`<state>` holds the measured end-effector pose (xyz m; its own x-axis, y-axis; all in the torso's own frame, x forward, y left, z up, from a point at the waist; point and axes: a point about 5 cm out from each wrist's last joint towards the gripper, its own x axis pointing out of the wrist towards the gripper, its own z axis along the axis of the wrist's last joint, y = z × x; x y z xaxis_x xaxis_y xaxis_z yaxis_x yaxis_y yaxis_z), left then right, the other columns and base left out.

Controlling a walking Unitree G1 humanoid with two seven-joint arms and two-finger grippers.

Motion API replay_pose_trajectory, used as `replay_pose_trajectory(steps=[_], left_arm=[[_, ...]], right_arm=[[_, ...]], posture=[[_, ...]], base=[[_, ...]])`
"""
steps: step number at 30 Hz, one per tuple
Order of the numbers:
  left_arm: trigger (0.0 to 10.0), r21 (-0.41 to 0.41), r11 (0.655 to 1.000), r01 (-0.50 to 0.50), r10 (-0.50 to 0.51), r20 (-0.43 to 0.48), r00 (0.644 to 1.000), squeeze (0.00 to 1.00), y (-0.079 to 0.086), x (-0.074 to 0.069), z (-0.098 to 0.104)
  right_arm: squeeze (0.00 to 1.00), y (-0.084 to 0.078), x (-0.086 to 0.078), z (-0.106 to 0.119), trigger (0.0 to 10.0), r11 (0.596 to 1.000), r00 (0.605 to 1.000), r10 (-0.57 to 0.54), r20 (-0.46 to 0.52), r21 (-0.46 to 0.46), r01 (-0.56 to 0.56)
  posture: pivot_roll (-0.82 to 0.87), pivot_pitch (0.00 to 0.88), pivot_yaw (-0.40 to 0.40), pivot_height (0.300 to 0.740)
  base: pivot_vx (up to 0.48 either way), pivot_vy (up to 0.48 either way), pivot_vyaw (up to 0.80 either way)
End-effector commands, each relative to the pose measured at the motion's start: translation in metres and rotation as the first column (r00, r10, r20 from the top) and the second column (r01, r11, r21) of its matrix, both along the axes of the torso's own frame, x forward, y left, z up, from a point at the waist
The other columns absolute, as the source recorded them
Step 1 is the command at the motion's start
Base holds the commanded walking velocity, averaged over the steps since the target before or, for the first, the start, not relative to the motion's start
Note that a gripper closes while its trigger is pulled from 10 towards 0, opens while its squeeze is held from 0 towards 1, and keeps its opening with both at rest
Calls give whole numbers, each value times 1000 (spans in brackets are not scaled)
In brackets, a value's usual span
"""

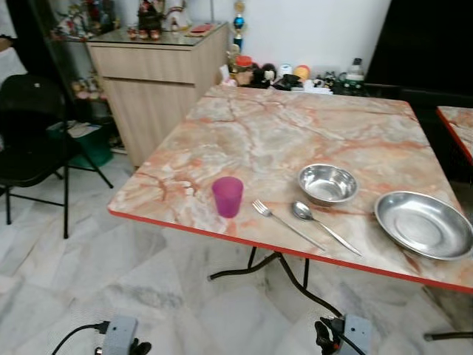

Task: Setting the table

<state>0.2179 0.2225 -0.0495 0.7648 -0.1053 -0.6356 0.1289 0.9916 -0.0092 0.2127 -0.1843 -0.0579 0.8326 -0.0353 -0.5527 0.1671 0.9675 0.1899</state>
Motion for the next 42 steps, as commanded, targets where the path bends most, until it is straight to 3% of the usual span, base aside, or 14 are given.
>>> replay_pose_trajectory(steps=[1, 4, 6, 11, 26, 34, 37, 42], left_arm=[[10000, 13, 1000, 12, -11, -30, 999, 0, -3, -6, -5], [10000, 14, 1000, 19, -19, -43, 999, 0, -7, -10, -9], [10000, 17, 1000, -18, 19, -94, 995, 0, -8, -23, -18], [10000, 21, 999, -44, 46, -112, 993, 0, -6, -30, -21], [10000, 28, 998, -64, 67, -120, 990, 0, -5, -34, -23], [10000, 17, 998, -69, 70, -118, 991, 0, -10, -34, -24], [10000, 10, 998, -60, 61, -127, 990, 0, -13, -36, -26], [10000, 18, 998, -63, 65, -134, 989, 0, -11, -37, -26]], right_arm=[[0, -3, 1, 2, 10000, 1000, 1000, 9, 23, -12, -9], [0, -5, 1, 3, 10000, 1000, 999, 4, 33, -14, -3], [0, -9, 0, 3, 10000, 1000, 1000, -11, 29, -14, 12], [0, -10, -1, 2, 10000, 1000, 1000, 4, 24, -20, -3], [0, 1, 5, 9, 10000, 999, 994, 34, 101, -11, -33], [0, -2, -6, 16, 10000, 998, 976, 48, 213, -51, -38], [0, -9, -16, 29, 10000, 997, 950, 29, 312, -73, -7], [0, -14, -35, 51, 10000, 991, 916, 67, 396, -136, -14]], posture=[[77, 61, -5, 740], [64, 63, -14, 740], [59, 71, -31, 740], [64, 78, -45, 740], [57, 84, -59, 740], [36, 82, -69, 740], [8, 85, -69, 740], [1, 90, -79, 740]], base=[[0, -337, 0], [0, -392, 0], [0, -426, 0], [0, -410, -454], [0, -110, -90], [0, 0, 0], [0, 0, 0], [0, 0, 0]])
